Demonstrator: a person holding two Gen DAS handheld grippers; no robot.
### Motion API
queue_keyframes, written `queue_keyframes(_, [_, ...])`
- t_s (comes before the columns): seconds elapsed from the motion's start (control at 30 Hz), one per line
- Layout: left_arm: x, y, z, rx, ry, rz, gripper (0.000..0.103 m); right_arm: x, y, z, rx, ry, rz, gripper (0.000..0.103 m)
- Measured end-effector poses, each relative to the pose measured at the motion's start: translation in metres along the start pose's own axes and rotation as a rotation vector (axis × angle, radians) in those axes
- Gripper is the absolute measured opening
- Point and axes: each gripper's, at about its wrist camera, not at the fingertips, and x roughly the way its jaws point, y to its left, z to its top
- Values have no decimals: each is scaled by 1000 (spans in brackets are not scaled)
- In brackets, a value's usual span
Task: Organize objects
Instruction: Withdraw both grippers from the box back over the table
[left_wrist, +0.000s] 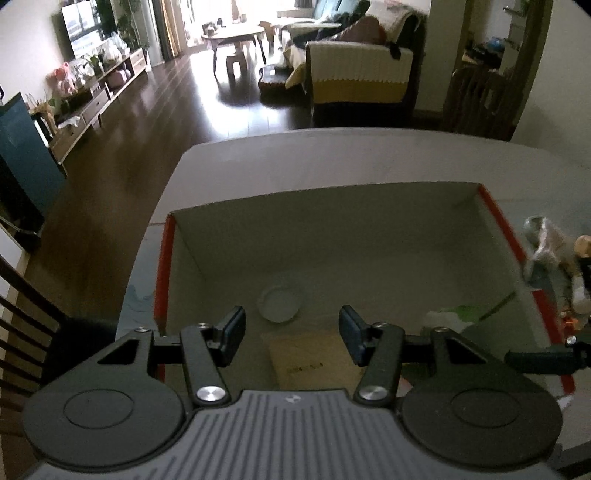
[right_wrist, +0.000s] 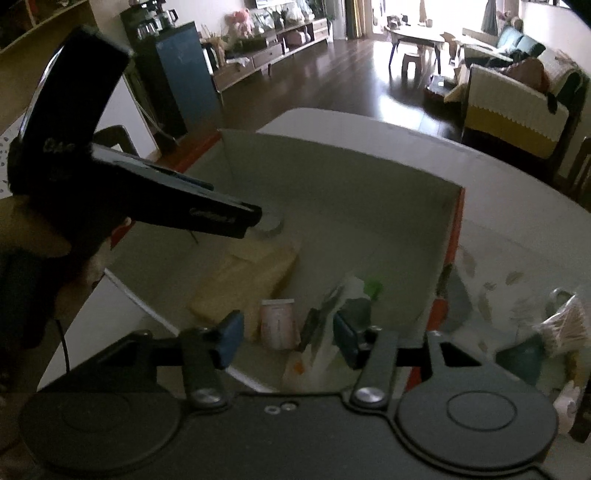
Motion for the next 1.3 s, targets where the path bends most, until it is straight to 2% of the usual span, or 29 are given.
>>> queue_keyframes(0.17, [-27,-6,-10,-7,-39,-35,55,-19,-1,-6,-4,-37,9,59])
queue_keyframes(0.3, [-43,-6,-17,-19,-64,-61,65,-36,-6,-11,-6,-67,18,63])
queue_keyframes(0.4, [-55,-13,-24,-6,-81,-61,65,-48,-10,-17,-4,-89,23,64])
queue_keyframes(0.73, [-87,-38,-48,-18,-129,-61,69,-89,-24,-50,20,-158,57,79])
queue_keyframes(0.8, [-92,-45,-55,-37,-133,-67,74,-96,-29,-58,24,-167,56,80])
queue_keyframes(0.93, [-102,-60,-65,-69,-141,-93,76,-104,-42,-79,59,-174,56,81])
queue_keyframes(1.0, [-105,-70,-69,-70,-142,-99,81,-109,-52,-90,81,-173,53,81])
queue_keyframes(1.17, [-103,-101,-80,-36,-130,-109,82,-120,-81,-115,126,-167,15,81])
queue_keyframes(1.3, [-96,-125,-88,-25,-109,-151,82,-129,-110,-132,182,-162,-15,82])
